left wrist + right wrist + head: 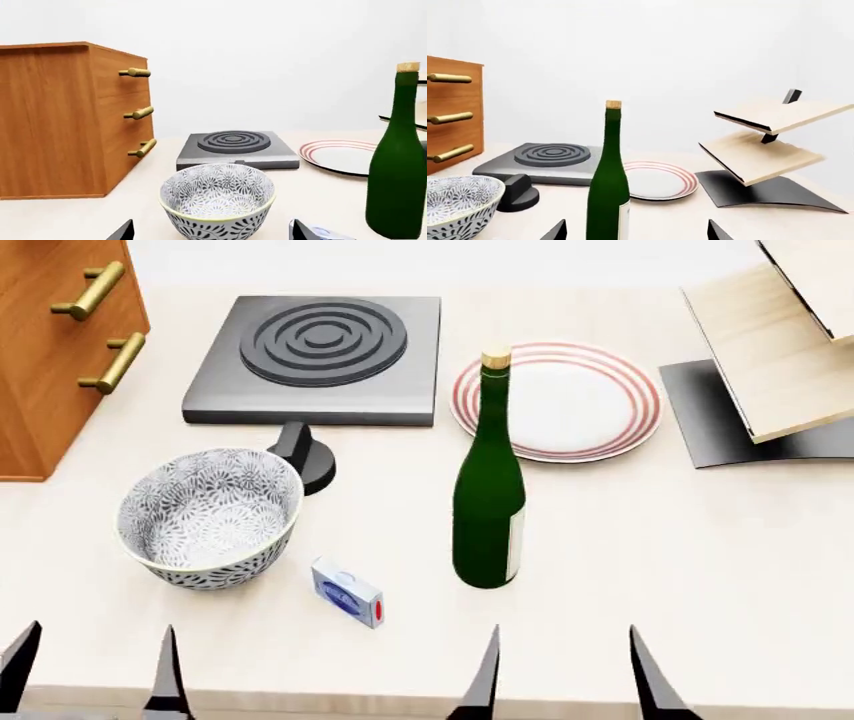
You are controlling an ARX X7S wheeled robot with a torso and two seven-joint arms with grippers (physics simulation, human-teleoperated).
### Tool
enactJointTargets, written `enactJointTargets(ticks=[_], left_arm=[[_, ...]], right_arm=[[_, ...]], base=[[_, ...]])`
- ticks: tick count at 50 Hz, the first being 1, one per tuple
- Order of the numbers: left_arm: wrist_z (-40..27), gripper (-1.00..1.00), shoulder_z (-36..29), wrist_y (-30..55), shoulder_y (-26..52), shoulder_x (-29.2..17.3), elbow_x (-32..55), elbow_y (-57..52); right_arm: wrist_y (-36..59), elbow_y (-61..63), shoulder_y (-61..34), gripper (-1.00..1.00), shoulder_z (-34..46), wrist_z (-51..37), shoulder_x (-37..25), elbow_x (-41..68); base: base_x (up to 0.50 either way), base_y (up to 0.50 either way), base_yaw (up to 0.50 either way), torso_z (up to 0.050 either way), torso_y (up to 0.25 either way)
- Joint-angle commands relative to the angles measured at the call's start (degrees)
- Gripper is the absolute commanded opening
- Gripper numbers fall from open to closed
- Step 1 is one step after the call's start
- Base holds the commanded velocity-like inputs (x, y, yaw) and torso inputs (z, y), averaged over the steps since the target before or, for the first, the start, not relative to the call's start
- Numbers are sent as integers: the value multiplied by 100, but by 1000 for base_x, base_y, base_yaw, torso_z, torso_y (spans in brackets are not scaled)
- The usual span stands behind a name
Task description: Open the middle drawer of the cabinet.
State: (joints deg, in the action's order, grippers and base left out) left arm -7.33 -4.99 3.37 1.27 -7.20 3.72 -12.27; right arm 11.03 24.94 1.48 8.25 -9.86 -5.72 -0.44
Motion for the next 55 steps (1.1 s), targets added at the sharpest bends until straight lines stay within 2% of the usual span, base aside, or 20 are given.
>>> enactJointTargets(ticks=[1,13,16,24,26,29,30,33,43,51,54,55], left_arm=[[99,100,164,1030,-38,-59,241,-1612],[-104,100,394,1798,-127,-237,582,-3438],[-183,100,510,2071,-68,-252,746,-3822],[-417,100,902,2850,174,-351,1412,-4745],[-1014,100,738,2557,143,-896,1858,-4770],[-2557,100,30,1635,190,-2400,2615,-4771],[-2942,100,-212,1400,247,-2776,2727,-4770],[-3665,100,-750,828,378,-3527,2852,-4769],[-4736,100,-1598,-258,678,-4705,2978,-4767],[-5821,100,-2892,-1282,1582,-5846,2756,-4770],[-6010,100,-3265,-1454,1983,-5997,2737,-4748],[-6225,100,-3548,-1664,2128,-6194,2559,-4771]], right_arm=[[931,1732,-21,100,123,-12,25,-413],[2190,3495,-382,100,853,77,33,-1209],[1967,3504,-282,100,776,725,561,-1799],[1549,3505,-249,100,997,678,570,-2098],[1398,3506,-226,100,1038,657,570,-2139],[1204,3506,-190,100,1122,623,571,-2265],[1170,3506,-182,100,1140,620,571,-2295],[975,3506,-129,100,1209,586,571,-2456],[470,3506,43,100,1313,485,571,-2891],[18,3506,191,100,1416,386,571,-3171],[-116,3506,238,100,1503,344,571,-3294],[-172,3506,258,100,1546,328,571,-3366]], base=[[0,0,0,0,0],[0,0,0,0,0],[0,0,0,0,0],[0,0,0,0,0],[0,0,0,0,0],[0,0,0,0,0],[0,0,0,0,0],[0,0,0,0,0],[0,0,0,0,0],[0,0,0,0,0],[0,0,0,0,0],[0,0,0,0,0]])
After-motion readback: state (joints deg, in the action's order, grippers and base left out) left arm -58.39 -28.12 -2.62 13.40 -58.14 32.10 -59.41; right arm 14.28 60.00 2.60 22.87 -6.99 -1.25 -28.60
